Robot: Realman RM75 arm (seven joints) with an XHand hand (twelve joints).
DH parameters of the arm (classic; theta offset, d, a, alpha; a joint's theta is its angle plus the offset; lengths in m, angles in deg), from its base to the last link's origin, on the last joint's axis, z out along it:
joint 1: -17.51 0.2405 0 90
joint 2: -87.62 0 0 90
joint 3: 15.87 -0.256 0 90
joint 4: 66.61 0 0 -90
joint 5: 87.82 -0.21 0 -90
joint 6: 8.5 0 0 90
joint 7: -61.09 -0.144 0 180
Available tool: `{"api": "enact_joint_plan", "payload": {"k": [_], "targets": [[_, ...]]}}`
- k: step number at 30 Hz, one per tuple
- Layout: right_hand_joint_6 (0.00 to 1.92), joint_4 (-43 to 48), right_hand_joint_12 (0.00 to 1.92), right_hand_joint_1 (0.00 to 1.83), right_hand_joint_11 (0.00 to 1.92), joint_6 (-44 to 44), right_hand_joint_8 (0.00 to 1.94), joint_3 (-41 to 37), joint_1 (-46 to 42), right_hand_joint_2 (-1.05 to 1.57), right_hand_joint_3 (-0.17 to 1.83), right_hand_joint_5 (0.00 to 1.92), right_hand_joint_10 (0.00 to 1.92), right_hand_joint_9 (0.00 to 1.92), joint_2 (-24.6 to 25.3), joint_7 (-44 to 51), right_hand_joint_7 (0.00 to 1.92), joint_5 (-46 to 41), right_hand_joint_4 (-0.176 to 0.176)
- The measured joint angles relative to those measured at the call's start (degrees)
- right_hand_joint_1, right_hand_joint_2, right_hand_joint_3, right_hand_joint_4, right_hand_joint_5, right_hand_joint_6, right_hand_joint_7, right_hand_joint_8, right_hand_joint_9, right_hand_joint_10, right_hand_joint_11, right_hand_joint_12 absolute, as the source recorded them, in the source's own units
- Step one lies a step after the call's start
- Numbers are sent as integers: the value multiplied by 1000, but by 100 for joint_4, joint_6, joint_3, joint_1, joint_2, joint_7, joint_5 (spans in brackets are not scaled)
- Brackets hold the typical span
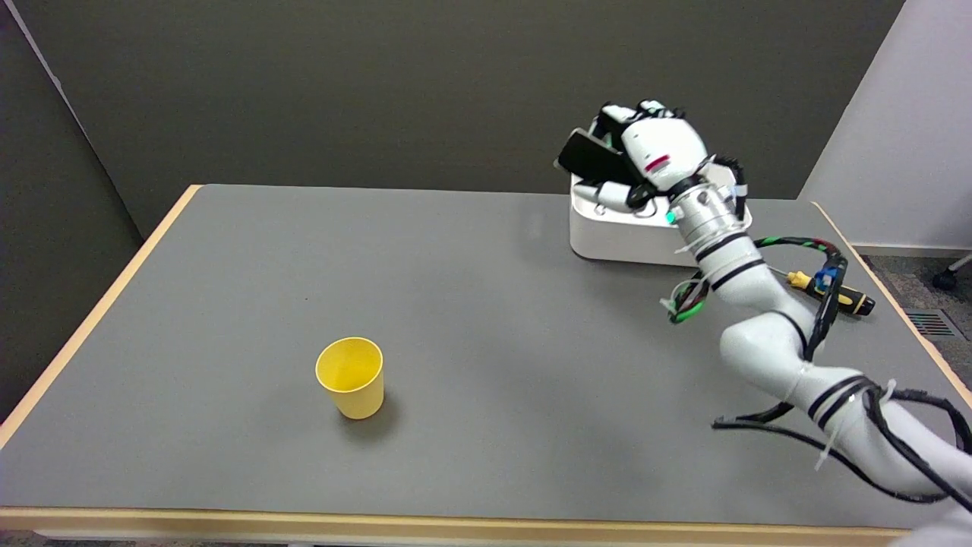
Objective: Place the blackboard eraser into the white container.
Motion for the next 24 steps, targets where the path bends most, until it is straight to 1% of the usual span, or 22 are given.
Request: {"api": "enact_joint_plan", "payload": {"k": [6,13,15,17,19,22,24], "targets": [[1490,-848,1921,1058,262,0,1941,63,469,1086,406,691,1921,799,-142,92,782,-445,-176],[1510,-2131,1921,1051,248,-10,1941,413,1019,1100,396,676,1921,766,-214,165,763,-1129,-176],[1504,-2418,1921,1043,230,-19,1941,501,1130,1117,372,659,1921,735,-220,171,731,-1295,-176],[820,-2666,1921,815,97,-40,1941,574,1219,790,853,427,1921,461,-224,176,360,-1439,-176],[749,-2863,1921,799,81,-75,1941,637,1286,776,848,392,1921,421,-229,180,308,-1599,-176],[578,-3099,1921,743,102,-160,1915,713,1331,805,781,328,1921,357,-243,176,264,-1856,-175],[553,-3197,1921,703,107,-225,1895,753,1333,774,835,302,1921,326,-255,156,245,-2009,-176]]}}
